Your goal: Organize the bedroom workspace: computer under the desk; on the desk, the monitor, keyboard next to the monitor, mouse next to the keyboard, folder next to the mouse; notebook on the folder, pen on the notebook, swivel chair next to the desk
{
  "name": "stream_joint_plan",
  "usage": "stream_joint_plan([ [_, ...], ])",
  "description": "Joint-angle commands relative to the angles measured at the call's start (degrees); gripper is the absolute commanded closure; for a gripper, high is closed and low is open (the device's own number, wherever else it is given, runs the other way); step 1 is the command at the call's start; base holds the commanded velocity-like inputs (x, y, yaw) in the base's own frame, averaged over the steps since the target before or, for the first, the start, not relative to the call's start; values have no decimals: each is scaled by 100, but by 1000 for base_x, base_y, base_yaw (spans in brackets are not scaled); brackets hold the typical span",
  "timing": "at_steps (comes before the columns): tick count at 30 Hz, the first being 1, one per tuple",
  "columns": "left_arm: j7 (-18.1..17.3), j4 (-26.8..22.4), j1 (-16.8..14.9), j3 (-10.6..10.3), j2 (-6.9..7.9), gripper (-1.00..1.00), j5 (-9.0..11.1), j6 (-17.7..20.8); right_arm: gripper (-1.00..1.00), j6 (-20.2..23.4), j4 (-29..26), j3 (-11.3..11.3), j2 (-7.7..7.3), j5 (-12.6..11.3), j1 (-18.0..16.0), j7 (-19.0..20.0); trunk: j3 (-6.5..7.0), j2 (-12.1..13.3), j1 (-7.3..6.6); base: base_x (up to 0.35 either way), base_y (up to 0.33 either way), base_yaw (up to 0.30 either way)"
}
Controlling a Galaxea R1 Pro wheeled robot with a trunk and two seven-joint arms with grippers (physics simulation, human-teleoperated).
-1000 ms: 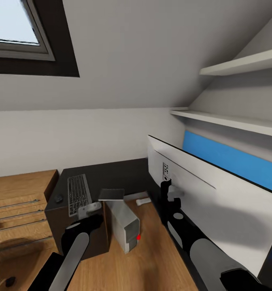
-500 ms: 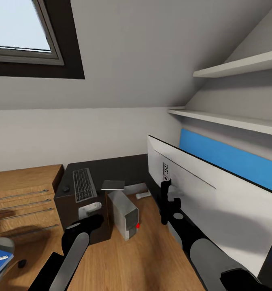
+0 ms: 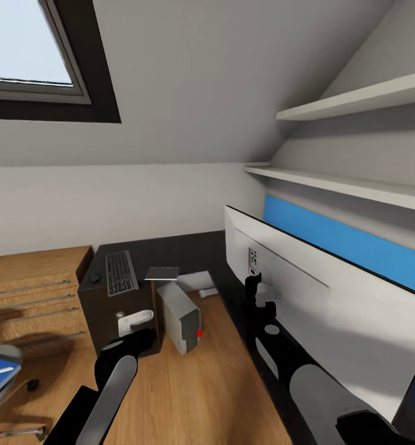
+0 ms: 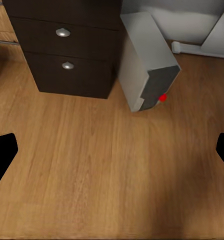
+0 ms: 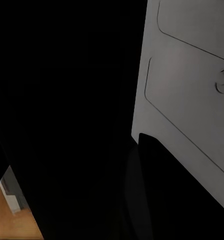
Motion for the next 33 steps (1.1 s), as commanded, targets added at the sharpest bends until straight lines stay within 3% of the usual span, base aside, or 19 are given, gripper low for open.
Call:
stream_joint_plan([
  [1, 57, -6, -6, -4, 0, -100, 46, 16, 100, -7, -6, 48, -3, 24, -8, -62, -7, -7, -2, -245, -255, 0],
  [18, 53, 54, -6, 30, 21, -100, 136, -27, 100, -7, -12, 48, -5, 24, -8, -61, -7, -7, -2, -227, -241, 0],
  [22, 52, 496, -6, 45, 46, -100, 396, -198, 100, -7, -12, 46, -32, 24, -8, -55, -7, -7, -2, -19, -26, 0],
  [23, 50, 857, -6, 32, 42, -100, 431, -481, 100, -7, -8, 47, -41, 24, -8, -54, -7, -7, -2, -3, -3, 0],
  [25, 31, 1101, -5, 22, 43, -100, 447, -813, 100, -3, -6, 48, -40, 23, -8, -54, -7, -7, -2, -1, -2, 0],
  [26, 24, 1538, -6, 21, 49, -100, 452, -1049, 100, 0, -6, 49, -39, 24, -8, -54, -7, -7, -2, 0, 0, 0],
  [30, -177, 2098, -6, 31, 65, -100, 413, -1182, 100, -2, -4, 48, -38, 24, -8, -58, -7, -7, -2, 0, 0, 0],
  [33, -341, 2199, -5, 26, 138, -100, 407, -1219, 100, -5, 4, 48, -38, 24, -8, -61, -7, -7, -2, 0, 0, 0],
])
